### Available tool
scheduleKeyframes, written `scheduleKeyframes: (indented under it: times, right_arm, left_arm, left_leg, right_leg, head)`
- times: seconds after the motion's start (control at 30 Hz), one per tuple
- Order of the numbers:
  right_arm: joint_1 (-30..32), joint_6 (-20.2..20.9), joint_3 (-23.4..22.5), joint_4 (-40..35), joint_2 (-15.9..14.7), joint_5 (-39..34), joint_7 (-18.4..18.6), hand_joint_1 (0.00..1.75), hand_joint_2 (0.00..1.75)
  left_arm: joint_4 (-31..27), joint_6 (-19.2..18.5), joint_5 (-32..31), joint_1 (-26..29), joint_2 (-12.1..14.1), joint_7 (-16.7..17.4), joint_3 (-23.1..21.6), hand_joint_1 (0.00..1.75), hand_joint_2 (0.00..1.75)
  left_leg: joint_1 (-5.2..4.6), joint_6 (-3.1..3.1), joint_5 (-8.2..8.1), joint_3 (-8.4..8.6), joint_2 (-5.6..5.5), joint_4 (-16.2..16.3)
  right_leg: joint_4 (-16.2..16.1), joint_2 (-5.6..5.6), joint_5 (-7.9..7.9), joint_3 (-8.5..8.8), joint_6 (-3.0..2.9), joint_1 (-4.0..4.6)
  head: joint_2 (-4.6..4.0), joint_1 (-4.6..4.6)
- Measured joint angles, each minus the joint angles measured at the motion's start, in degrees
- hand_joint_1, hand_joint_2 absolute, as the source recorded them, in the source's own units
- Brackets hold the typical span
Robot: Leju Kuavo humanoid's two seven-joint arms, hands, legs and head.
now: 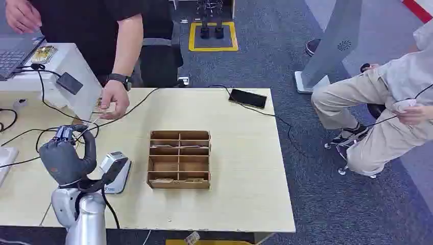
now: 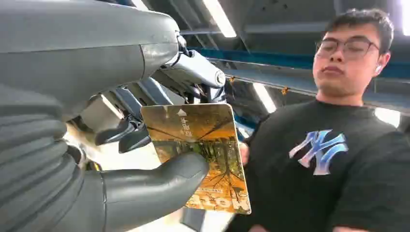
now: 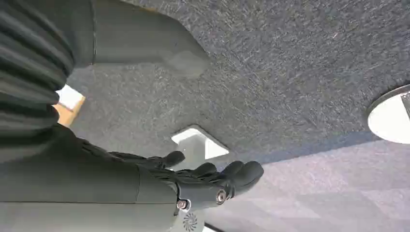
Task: Pass the card to the sensor for recognition and then transmit it.
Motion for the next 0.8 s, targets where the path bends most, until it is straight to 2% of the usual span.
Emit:
scheduleKeyframes:
  times: [0.37, 0.57, 0.8]
  right_arm:
    - [0.1, 0.0, 0.0, -0.5, 0.0, -1.4, 1.7, 0.0, 1.75]
    - [0.2, 0.0, 0.0, -1.0, 0.0, -2.3, 2.1, 0.0, 1.75]
    - [0.3, 0.0, 0.0, -1.0, 0.0, -2.4, 2.4, 0.0, 1.75]
  left_arm:
    - [0.0, 0.0, 2.2, 2.5, -0.3, -0.7, 12.7, 1.75, 1.75]
    - [1.8, 0.0, 4.3, 3.5, -0.4, -0.5, 15.6, 1.75, 1.75]
    - [3.9, 0.0, 5.1, 4.2, -0.4, 0.1, 16.7, 1.75, 1.75]
  left_leg:
    - [0.01, 0.0, 0.0, 0.0, 0.0, 0.0]
    - [0.0, 0.0, 0.0, 0.0, -0.01, 0.0]
    - [0.0, 0.0, 0.0, 0.0, -0.02, 0.0]
  right_leg:
    - [0.0, 0.01, -0.01, -0.01, 0.0, 0.0]
    - [0.0, -0.01, -0.01, 0.0, 0.01, -0.01]
    - [0.0, -0.02, -0.01, 0.0, 0.01, 0.0]
  head:
    - [0.0, 0.0]
    - [0.0, 0.0]
    - [0.0, 0.0]
